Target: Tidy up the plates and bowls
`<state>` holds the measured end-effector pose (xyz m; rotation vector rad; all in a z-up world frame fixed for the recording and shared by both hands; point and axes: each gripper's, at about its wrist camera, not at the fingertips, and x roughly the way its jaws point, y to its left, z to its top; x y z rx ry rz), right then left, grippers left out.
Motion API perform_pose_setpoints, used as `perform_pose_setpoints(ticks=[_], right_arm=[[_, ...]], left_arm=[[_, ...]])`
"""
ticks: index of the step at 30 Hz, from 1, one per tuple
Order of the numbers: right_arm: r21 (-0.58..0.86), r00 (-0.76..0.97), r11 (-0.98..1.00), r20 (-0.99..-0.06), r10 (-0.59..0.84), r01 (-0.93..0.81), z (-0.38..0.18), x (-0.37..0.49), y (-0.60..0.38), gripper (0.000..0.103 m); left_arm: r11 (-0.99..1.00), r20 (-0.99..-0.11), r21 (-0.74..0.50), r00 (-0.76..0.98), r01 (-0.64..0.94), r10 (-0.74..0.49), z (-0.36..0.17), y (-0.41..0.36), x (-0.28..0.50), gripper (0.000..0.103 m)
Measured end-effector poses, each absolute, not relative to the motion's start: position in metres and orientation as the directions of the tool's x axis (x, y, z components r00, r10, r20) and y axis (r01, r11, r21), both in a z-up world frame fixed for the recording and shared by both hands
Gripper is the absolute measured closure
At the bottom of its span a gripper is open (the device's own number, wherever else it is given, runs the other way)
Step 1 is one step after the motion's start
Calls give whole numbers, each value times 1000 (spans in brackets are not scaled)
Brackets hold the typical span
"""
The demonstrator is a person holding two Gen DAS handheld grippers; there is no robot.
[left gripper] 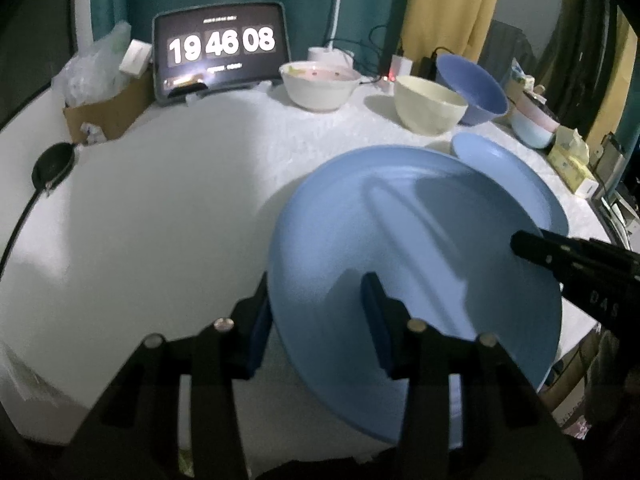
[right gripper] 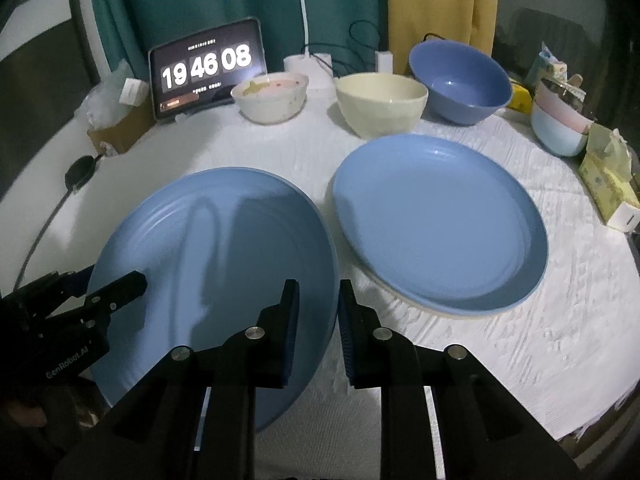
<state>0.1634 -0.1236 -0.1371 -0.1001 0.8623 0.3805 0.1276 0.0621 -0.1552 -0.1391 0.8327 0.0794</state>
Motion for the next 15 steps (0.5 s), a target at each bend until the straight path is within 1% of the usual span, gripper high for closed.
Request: perform_pose_setpoints(ticks=[15], right_arm=[[99, 622, 940, -726, 293, -327, -120, 174, -152, 82]], left_arm=[[993, -716, -78, 698, -83, 2, -130, 39, 142, 59]])
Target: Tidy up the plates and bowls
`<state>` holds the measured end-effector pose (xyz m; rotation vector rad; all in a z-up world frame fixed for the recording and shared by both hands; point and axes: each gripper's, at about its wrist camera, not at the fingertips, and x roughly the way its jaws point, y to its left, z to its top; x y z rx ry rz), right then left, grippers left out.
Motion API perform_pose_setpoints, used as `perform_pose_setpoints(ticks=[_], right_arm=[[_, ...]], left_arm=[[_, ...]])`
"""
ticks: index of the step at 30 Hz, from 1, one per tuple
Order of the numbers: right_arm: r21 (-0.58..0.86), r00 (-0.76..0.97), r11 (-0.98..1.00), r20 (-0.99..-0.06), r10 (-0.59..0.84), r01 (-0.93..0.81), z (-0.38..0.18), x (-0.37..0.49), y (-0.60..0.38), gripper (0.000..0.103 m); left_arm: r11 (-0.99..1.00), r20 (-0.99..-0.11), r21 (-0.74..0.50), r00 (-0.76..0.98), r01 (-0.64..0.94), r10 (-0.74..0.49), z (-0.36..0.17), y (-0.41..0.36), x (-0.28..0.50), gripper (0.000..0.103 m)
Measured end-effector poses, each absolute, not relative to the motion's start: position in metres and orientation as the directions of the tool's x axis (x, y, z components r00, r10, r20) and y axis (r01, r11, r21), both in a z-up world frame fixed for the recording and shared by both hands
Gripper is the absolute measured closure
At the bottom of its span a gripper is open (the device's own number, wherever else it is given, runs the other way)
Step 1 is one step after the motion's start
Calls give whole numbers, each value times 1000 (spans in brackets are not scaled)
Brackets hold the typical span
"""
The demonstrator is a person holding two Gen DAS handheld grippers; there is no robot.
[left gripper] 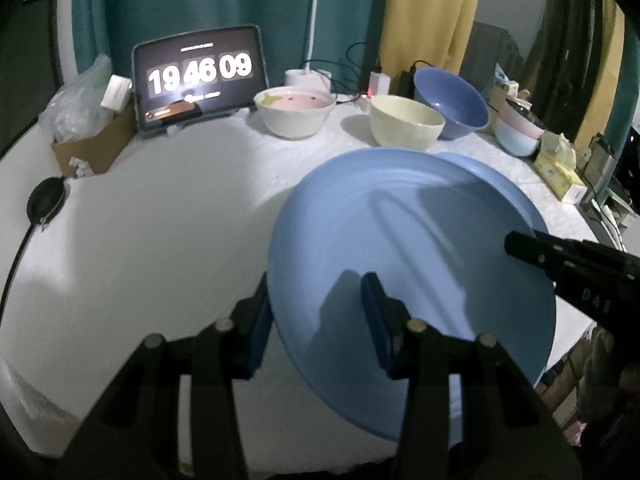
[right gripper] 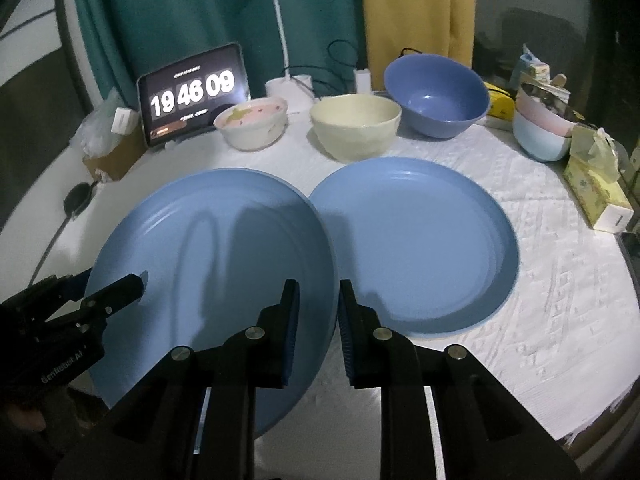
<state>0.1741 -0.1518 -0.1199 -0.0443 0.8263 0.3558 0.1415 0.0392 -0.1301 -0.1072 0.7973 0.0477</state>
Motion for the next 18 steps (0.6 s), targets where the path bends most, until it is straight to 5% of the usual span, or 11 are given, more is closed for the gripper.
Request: perform_pose_setpoints(ticks=[18], right_arm=[[145, 639, 953, -714, 286, -265, -117, 202, -199, 82]], left_arm=[[999, -712, -46, 702, -18, -20, -115, -4, 176, 59]])
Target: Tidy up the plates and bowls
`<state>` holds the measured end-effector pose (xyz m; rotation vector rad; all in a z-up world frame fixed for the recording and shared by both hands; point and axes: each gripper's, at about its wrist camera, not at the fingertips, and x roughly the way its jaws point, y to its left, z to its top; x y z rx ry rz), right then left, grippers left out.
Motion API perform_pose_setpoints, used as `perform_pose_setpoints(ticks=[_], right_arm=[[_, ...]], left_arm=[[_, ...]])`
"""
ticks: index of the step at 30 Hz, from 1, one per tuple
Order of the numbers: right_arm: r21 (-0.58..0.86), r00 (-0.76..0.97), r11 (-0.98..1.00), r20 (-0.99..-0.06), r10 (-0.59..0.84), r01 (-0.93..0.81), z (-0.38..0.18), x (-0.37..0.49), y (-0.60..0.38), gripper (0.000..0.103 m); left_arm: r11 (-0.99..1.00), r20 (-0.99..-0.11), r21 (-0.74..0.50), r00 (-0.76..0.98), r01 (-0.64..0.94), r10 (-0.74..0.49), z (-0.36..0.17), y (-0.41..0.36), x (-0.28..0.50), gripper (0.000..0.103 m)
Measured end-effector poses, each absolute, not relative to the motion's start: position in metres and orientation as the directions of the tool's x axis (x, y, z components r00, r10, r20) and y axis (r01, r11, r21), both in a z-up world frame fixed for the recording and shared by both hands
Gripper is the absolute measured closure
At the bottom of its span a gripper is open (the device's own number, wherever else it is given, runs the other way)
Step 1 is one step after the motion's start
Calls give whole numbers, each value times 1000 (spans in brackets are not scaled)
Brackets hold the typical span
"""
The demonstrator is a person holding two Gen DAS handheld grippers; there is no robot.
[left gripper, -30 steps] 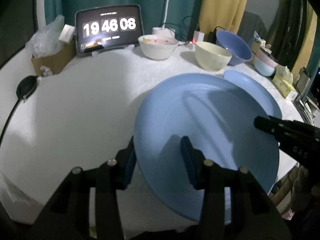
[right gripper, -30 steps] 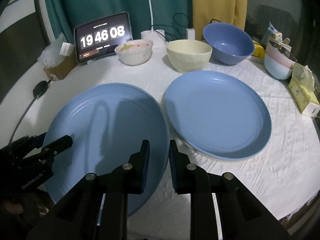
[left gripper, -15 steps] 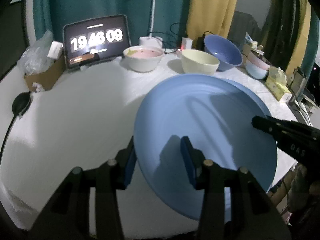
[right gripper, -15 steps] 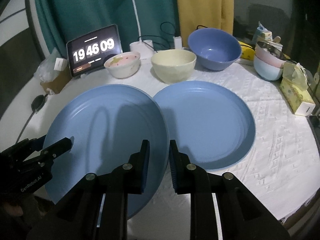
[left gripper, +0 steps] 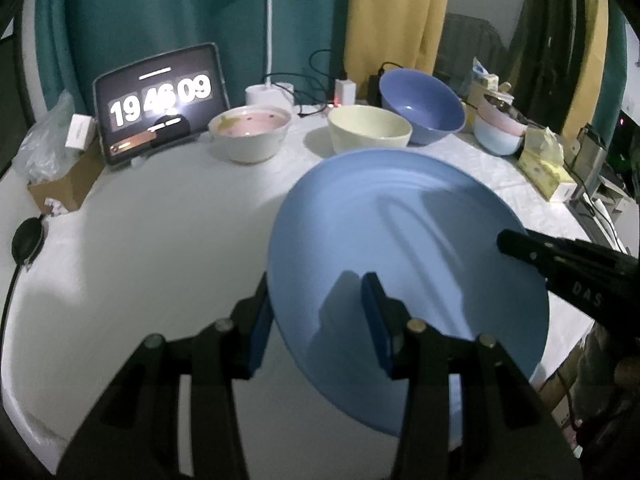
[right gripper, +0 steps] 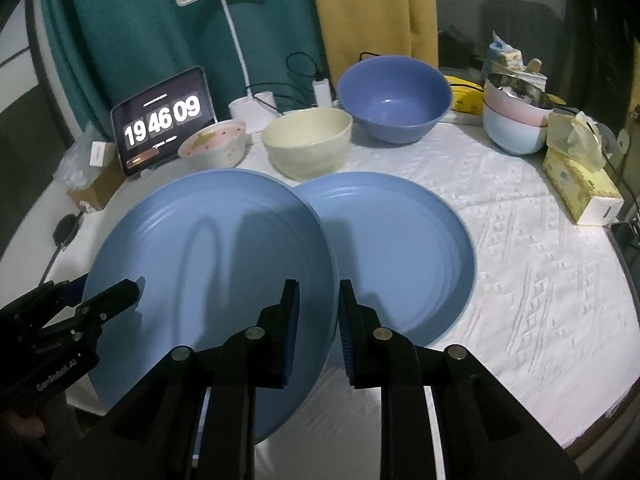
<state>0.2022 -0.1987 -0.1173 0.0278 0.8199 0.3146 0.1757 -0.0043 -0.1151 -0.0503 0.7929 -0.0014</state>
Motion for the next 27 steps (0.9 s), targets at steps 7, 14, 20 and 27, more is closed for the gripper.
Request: perform_pose_setpoints(ticks=[7, 14, 20, 27], right_arm=[[157, 637, 957, -718, 281, -246, -120, 213, -215, 82], [171, 640, 961, -718, 274, -219, -122, 226, -232, 82], [176, 639, 964, -723, 264, -199, -126, 237, -247, 82], [182, 638, 967, -727, 256, -181, -130, 252, -261, 82]], left_arm=[[999, -721, -36, 693, -1, -26, -116, -20, 192, 59], [999, -730, -27, 682, 24, -36, -118, -36, 207, 59], [999, -739, -20, 672, 41, -43, -122, -50, 221, 59], [998, -750, -14, 660, 59, -49, -126, -65, 238, 59]])
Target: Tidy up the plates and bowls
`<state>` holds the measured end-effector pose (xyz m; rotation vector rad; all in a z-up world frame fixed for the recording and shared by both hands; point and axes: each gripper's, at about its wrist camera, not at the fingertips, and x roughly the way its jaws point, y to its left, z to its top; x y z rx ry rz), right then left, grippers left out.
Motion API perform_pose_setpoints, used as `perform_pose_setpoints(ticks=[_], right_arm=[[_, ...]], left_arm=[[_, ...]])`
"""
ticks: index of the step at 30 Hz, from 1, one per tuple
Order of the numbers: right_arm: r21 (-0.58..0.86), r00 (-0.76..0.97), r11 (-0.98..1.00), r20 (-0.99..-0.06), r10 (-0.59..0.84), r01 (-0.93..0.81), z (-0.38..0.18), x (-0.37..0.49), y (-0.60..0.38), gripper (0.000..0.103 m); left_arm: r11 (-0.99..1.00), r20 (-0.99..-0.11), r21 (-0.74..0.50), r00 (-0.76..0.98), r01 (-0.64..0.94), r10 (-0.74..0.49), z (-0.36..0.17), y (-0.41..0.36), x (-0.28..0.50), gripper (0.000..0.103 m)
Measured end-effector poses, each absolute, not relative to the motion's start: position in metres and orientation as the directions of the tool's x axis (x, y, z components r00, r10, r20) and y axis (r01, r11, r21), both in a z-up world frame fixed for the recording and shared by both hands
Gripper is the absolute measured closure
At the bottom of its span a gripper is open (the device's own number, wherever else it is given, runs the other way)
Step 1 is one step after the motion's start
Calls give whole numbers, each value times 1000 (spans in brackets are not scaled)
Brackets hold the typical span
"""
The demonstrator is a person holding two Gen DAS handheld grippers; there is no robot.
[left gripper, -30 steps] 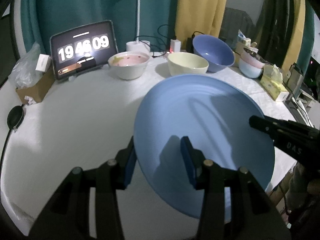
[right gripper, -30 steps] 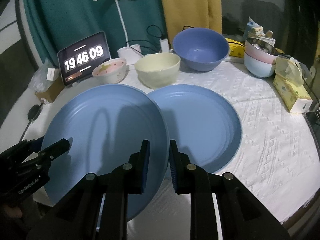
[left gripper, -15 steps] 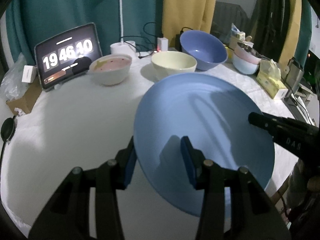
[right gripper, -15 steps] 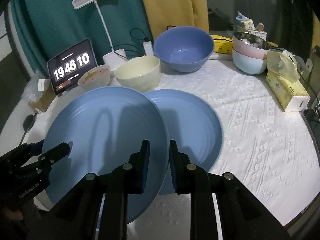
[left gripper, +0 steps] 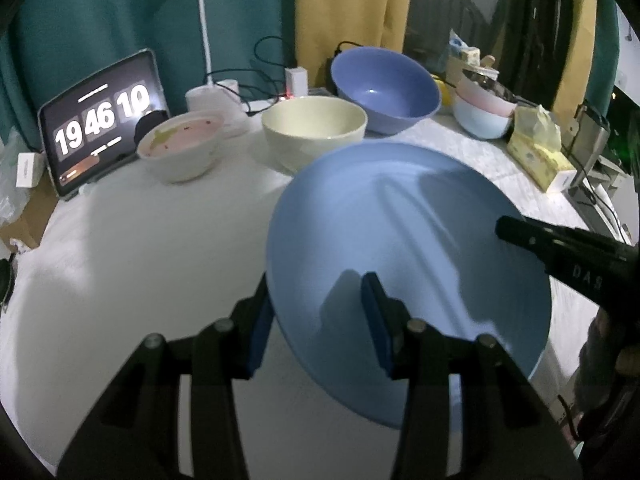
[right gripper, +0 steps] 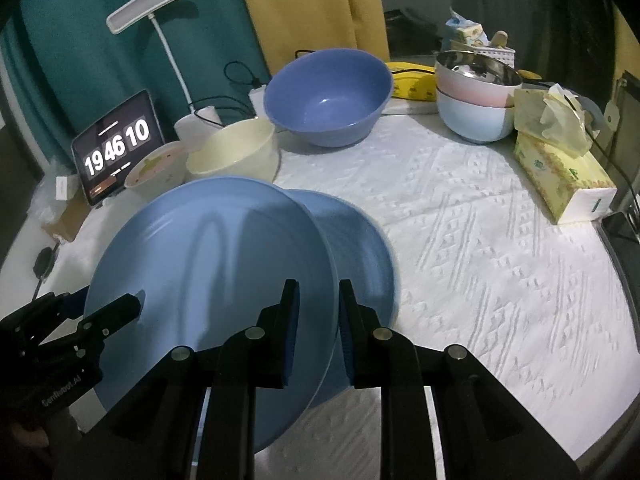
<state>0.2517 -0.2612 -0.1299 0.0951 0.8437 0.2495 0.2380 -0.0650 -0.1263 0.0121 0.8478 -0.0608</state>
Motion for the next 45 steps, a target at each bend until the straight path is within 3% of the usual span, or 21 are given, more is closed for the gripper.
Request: perform_pose_setpoints(ticks=[25, 31, 45], right_arm=[[173, 632, 981, -751, 190, -89, -148, 288, -292, 82], [175, 627, 982, -759, 177, -65, -150, 288, -300, 73], [244, 576, 968, -783, 236, -65, -164, 287, -300, 70]], left_arm=[[994, -784, 60, 621, 89, -8, -146, -95, 280, 56], [999, -805, 24, 594, 48, -9, -152, -81, 281, 55], [994, -814, -112, 574, -11, -86, -160, -62, 283, 55]])
